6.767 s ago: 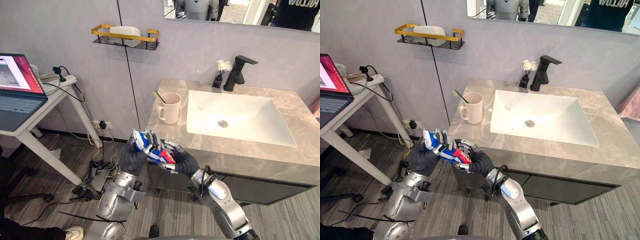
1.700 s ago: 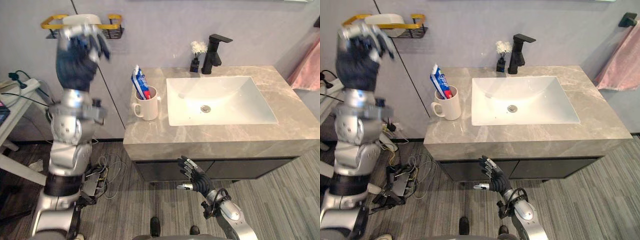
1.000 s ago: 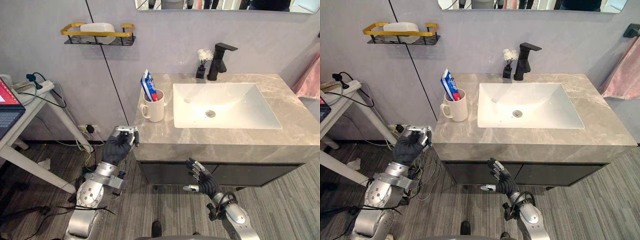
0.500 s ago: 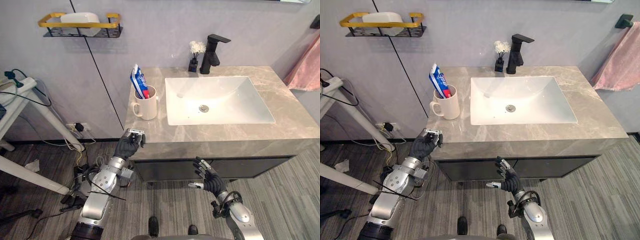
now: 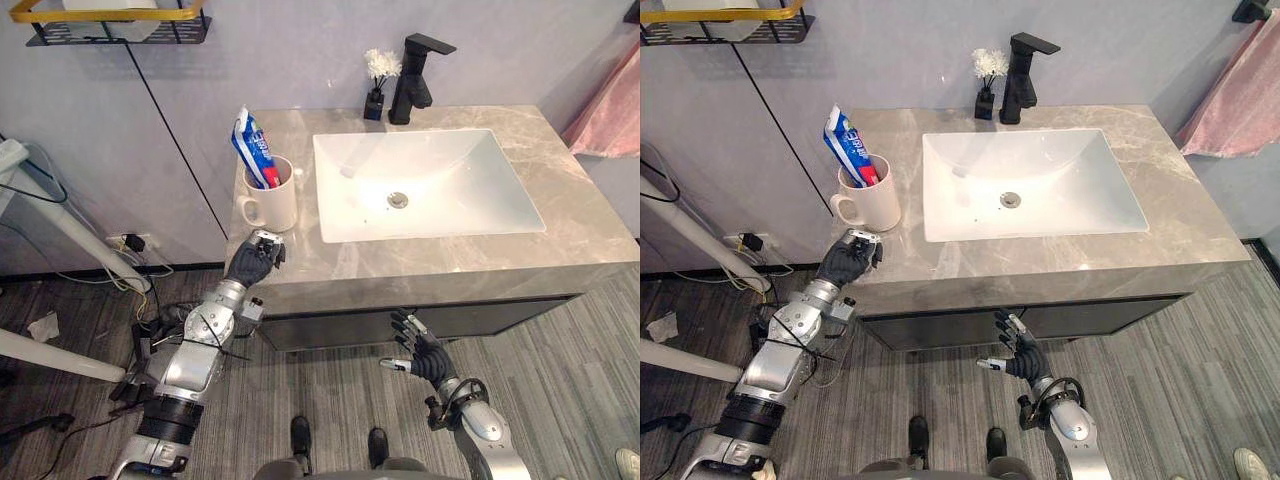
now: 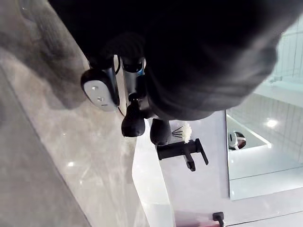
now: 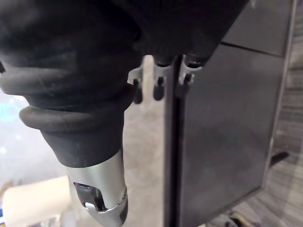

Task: Organize washtable

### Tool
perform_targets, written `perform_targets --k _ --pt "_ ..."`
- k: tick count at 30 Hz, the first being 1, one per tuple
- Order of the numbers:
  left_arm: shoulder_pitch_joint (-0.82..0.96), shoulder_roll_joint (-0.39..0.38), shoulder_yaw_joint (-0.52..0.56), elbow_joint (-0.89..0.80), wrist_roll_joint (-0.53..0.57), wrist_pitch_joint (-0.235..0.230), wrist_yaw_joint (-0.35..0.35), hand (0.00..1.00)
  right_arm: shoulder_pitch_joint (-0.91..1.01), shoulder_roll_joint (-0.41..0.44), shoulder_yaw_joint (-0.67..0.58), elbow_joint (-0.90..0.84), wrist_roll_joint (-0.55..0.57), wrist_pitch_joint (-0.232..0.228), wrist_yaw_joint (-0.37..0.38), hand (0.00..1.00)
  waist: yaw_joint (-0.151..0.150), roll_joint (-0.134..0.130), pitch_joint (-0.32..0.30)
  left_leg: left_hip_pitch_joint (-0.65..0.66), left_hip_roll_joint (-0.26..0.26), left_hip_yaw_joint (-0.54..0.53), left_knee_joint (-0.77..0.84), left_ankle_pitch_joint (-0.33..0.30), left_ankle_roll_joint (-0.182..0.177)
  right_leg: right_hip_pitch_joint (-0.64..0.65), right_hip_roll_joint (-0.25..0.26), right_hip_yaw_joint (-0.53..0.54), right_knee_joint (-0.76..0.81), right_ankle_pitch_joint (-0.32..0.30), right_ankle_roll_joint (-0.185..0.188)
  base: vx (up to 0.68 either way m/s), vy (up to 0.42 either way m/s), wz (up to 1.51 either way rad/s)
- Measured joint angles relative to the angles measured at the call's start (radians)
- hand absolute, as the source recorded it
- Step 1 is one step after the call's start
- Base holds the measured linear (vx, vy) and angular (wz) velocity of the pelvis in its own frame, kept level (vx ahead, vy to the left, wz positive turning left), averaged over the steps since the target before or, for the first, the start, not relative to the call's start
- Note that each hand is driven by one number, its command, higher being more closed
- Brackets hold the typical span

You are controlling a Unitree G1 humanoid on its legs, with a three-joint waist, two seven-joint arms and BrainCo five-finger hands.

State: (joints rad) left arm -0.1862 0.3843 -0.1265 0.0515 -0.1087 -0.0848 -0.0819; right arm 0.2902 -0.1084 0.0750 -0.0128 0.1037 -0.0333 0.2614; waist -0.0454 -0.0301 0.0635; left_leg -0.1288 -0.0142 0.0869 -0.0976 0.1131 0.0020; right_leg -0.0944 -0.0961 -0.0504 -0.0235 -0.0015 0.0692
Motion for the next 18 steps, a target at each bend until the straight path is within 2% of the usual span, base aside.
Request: perform_targets --k 9,18 --pt "-0.118 0.051 0.004 0.076 0.006 0.001 0.023 1.00 -0.019 0.001 0.006 0.000 0.000 0.000 -0.001 0.00 0.002 -0.013 0.036 -0.016 0.000 0.001 0.000 -0.002 -0.004 -0.015 0.000 0.002 0.000 0.006 0.001 0.00 0.000 0.00" --pt "-0.153 0.055 0.012 0.094 0.005 0.001 0.042 1.00 -0.022 0.001 0.008 0.000 0.000 0.000 -0.001 0.00 0.001 -0.017 0.045 -0.032 -0.001 0.002 0.000 0.001 0.001 -0.032 0.000 0.003 -0.001 0.009 0.000 0.01 0.001 0.00"
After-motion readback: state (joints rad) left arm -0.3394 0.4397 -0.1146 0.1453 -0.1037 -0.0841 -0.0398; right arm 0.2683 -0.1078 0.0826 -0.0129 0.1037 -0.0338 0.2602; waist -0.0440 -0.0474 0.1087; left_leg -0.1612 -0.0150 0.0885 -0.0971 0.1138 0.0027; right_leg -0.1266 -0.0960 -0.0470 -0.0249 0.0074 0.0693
